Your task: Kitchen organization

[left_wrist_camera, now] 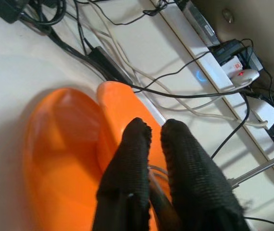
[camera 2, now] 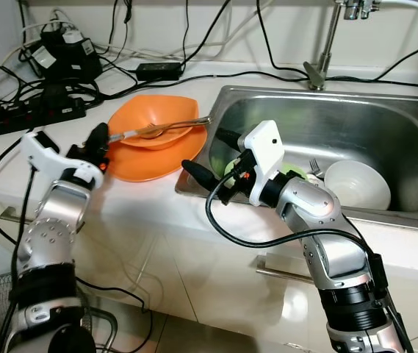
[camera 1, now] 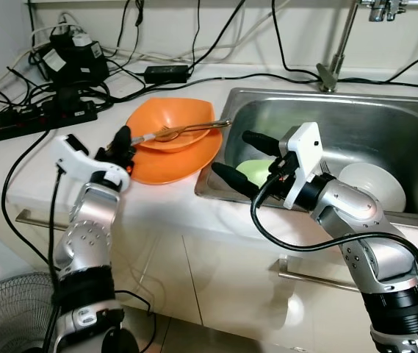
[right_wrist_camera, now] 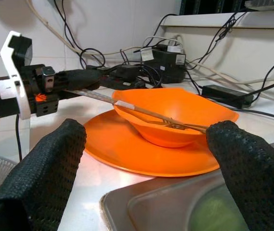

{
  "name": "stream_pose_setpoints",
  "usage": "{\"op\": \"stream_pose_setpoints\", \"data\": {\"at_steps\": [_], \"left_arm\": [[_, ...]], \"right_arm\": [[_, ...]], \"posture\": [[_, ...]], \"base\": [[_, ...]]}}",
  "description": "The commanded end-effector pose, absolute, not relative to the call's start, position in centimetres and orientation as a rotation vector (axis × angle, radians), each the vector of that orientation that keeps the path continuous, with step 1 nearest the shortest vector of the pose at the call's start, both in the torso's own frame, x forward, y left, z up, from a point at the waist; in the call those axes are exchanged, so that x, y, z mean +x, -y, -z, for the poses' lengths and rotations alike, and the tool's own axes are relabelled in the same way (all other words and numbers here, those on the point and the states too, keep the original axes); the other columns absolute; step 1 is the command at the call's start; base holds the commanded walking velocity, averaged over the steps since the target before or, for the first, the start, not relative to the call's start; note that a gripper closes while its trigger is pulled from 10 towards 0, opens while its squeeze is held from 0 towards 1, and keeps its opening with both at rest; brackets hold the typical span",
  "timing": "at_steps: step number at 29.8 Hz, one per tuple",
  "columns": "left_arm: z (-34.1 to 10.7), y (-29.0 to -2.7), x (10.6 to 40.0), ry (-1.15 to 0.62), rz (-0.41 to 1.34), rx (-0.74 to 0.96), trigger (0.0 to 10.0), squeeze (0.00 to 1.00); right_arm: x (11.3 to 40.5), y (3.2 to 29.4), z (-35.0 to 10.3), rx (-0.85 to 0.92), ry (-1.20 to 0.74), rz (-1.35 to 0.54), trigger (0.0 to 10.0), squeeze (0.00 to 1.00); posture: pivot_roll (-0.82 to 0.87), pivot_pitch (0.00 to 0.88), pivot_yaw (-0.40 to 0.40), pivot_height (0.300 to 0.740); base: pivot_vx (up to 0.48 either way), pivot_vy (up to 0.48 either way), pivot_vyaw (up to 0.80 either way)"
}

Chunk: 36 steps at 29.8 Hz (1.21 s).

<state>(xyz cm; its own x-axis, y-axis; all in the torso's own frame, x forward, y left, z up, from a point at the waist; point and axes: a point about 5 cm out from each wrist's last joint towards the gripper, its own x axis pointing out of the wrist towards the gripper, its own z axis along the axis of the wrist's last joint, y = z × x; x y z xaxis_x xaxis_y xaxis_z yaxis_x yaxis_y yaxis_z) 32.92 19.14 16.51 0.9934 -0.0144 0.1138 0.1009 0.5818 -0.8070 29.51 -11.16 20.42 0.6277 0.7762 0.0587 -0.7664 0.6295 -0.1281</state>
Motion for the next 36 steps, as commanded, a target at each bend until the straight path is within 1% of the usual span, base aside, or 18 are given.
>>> {"op": "stream_pose_setpoints", "data": {"at_steps": [1, 4, 7, 11, 16, 18, 21, 23, 24, 26, 27, 28, 29, 31, 32, 33, 36], "left_arm": [[-17.3, -19.1, 32.8, 0.124, 0.099, -0.943, 0.0, 0.0], [-17.5, -19.0, 32.8, 0.123, 0.102, -0.941, 0.0, 0.0], [-18.3, -18.2, 32.8, 0.138, 0.154, -0.935, 0.0, 0.0], [-19.4, -17.2, 32.8, 0.164, 0.23, -0.946, 0.0, 0.0], [-21.7, -16.0, 32.9, 0.248, 0.333, -0.981, 0.0, 0.0], [-22.2, -15.4, 32.9, 0.253, 0.366, -0.987, 0.0, 0.0], [-23.1, -14.0, 32.9, 0.286, 0.449, -0.988, 0.0, 0.0], [-23.4, -13.5, 32.9, 0.299, 0.497, -0.995, 0.0, 0.0], [-23.4, -13.5, 32.9, 0.299, 0.497, -0.995, 0.0, 0.0], [-23.5, -13.3, 32.9, 0.304, 0.532, -1.006, 0.0, 0.0], [-23.5, -12.8, 33.1, 0.298, 0.548, -1.01, 0.0, 0.0], [-23.4, -11.7, 33.5, 0.273, 0.568, -1.035, 0.0, 0.0], [-23.3, -11.3, 33.7, 0.263, 0.576, -1.049, 0.0, 0.0], [-23.2, -11.1, 33.8, 0.254, 0.585, -1.056, 0.0, 0.0], [-23.0, -10.6, 33.9, 0.24, 0.597, -1.055, 0.0, 0.0], [-22.6, -9.5, 34.0, 0.214, 0.634, -1.058, 0.0, 0.0], [-22.4, -9.0, 34.0, 0.196, 0.642, -1.057, 0.0, 0.0]], "right_arm": [[29.3, 11.0, -20.2, -0.099, 0.091, -0.912, 10.0, 0.0], [29.1, 11.1, -19.8, -0.117, 0.06, -0.932, 10.0, 0.0], [28.9, 11.2, -19.3, -0.129, 0.033, -0.953, 10.0, 0.0], [29.2, 11.4, -19.4, -0.104, 0.03, -0.924, 10.0, 0.0], [30.4, 12.0, -20.3, 0.094, 0.051, -0.781, 10.0, 0.0], [31.0, 12.3, -20.7, 0.175, 0.072, -0.711, 10.0, 0.0], [32.3, 13.2, -21.4, 0.398, 0.094, -0.552, 10.0, 0.0], [32.8, 13.7, -21.6, 0.519, 0.11, -0.497, 10.0, 0.0], [32.8, 13.7, -21.6, 0.519, 0.11, -0.497, 10.0, 0.0], [33.1, 14.1, -21.7, 0.574, 0.117, -0.451, 10.0, 0.0], [33.2, 14.2, -21.7, 0.589, 0.113, -0.425, 10.0, 0.0], [33.5, 14.4, -21.6, 0.619, 0.097, -0.396, 10.0, 0.0], [33.6, 14.5, -21.7, 0.643, 0.092, -0.388, 10.0, 0.0], [33.7, 14.5, -21.7, 0.671, 0.084, -0.384, 10.0, 0.0], [33.7, 14.4, -21.8, 0.691, 0.08, -0.392, 10.0, 0.0], [33.7, 14.2, -22.1, 0.702, 0.077, -0.403, 10.0, 0.0], [33.7, 14.1, -22.2, 0.704, 0.079, -0.411, 10.0, 0.0]], "posture": [[-0.09, 0.0, 0.115, 0.74], [-0.09, 0.0, 0.114, 0.74], [-0.09, 0.0, 0.116, 0.74], [-0.1, 0.0, 0.118, 0.74], [-0.11, 0.0, 0.117, 0.74], [-0.1, 0.0, 0.114, 0.74], [-0.1, 0.0, 0.11, 0.74], [-0.11, 0.0, 0.11, 0.74], [-0.11, 0.0, 0.11, 0.74], [-0.11, 0.0, 0.107, 0.74], [-0.11, 0.0, 0.106, 0.74], [-0.11, 0.0, 0.105, 0.74], [-0.11, 0.0, 0.105, 0.74], [-0.12, 0.0, 0.105, 0.74], [-0.12, 0.0, 0.105, 0.74], [-0.12, 0.0, 0.106, 0.74], [-0.13, 0.0, 0.106, 0.74]], "base": [[0.0, 0.0, 0.0], [0.0, 0.0, 0.0], [0.0, 0.0, 0.0], [0.0, 0.0, 0.0], [0.0, 0.0, 0.0], [0.0, 0.0, 0.0], [0.0, 0.0, 0.0], [0.0, 0.0, 0.0], [0.0, 0.0, 0.0], [0.0, 0.0, 0.0], [0.0, 0.0, 0.0], [0.0, 0.0, 0.0], [0.0, 0.0, 0.0], [0.0, 0.0, 0.0], [0.0, 0.0, 0.0], [0.0, 0.0, 0.0], [0.0, 0.0, 0.0]]}}
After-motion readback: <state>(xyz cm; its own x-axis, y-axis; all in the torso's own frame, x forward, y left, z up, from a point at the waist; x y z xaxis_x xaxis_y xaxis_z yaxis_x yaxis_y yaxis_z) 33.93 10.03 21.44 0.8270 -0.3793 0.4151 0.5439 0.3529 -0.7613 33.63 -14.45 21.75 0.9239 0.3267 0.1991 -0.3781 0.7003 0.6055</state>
